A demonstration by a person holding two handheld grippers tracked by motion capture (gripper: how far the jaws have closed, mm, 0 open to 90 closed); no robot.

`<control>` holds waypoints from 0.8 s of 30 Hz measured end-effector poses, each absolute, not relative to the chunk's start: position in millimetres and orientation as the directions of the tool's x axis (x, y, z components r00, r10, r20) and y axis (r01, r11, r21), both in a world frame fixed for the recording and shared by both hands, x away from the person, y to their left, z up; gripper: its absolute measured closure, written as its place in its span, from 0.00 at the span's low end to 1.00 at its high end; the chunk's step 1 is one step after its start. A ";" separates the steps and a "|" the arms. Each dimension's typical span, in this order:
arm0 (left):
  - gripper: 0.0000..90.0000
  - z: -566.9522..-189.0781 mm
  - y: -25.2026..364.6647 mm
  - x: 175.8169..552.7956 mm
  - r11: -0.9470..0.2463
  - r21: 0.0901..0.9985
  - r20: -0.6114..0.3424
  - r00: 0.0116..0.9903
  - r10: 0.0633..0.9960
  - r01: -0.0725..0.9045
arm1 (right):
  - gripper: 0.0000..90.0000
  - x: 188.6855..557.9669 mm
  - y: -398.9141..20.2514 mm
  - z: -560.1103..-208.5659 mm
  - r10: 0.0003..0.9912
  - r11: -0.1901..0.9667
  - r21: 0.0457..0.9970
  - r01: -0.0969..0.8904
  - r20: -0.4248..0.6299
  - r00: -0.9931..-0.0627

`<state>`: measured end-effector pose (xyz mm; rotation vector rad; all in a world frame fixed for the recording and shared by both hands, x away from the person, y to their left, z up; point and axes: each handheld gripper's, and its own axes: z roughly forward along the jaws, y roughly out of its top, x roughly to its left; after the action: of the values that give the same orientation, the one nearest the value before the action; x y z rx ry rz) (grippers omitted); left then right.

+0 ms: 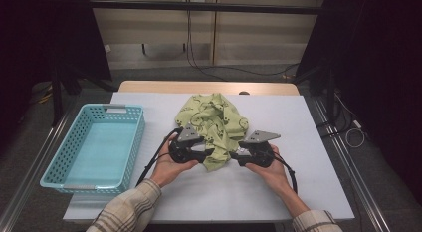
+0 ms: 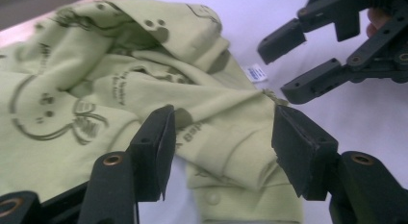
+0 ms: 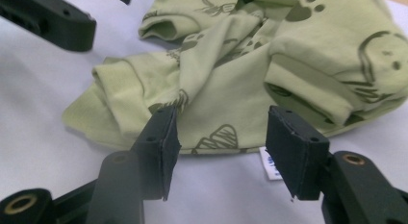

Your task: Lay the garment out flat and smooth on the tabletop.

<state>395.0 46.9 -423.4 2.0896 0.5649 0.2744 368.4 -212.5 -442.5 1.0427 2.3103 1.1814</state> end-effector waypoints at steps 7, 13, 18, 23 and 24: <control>0.47 -431.9 31.2 390.9 -0.515 0.814 -0.009 0.893 0.451 0.268 | 0.50 371.0 -203.9 -451.8 0.718 0.418 0.773 0.477 0.041 -0.695; 0.45 -447.7 24.5 390.9 -0.584 0.769 0.030 0.898 0.440 0.260 | 0.50 371.4 -199.8 -453.7 0.692 0.443 0.765 0.468 0.040 -0.721; 0.75 -445.2 31.5 398.9 -0.587 0.756 0.032 0.880 0.473 0.288 | 0.47 369.7 -198.5 -452.7 0.691 0.445 0.764 0.468 0.040 -0.722; 0.84 -438.3 37.4 402.9 -0.540 0.772 -0.039 0.873 0.486 0.335 | 0.43 369.5 -190.5 -454.6 0.677 0.463 0.761 0.454 0.026 -0.735; 0.85 -435.6 40.5 404.0 -0.523 0.777 -0.057 0.868 0.493 0.349 | 0.43 369.2 -188.7 -454.6 0.675 0.465 0.760 0.454 0.027 -0.737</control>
<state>404.0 40.5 -435.6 2.1734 0.6062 0.2133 369.2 -188.7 -454.6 0.9660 2.4392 1.1402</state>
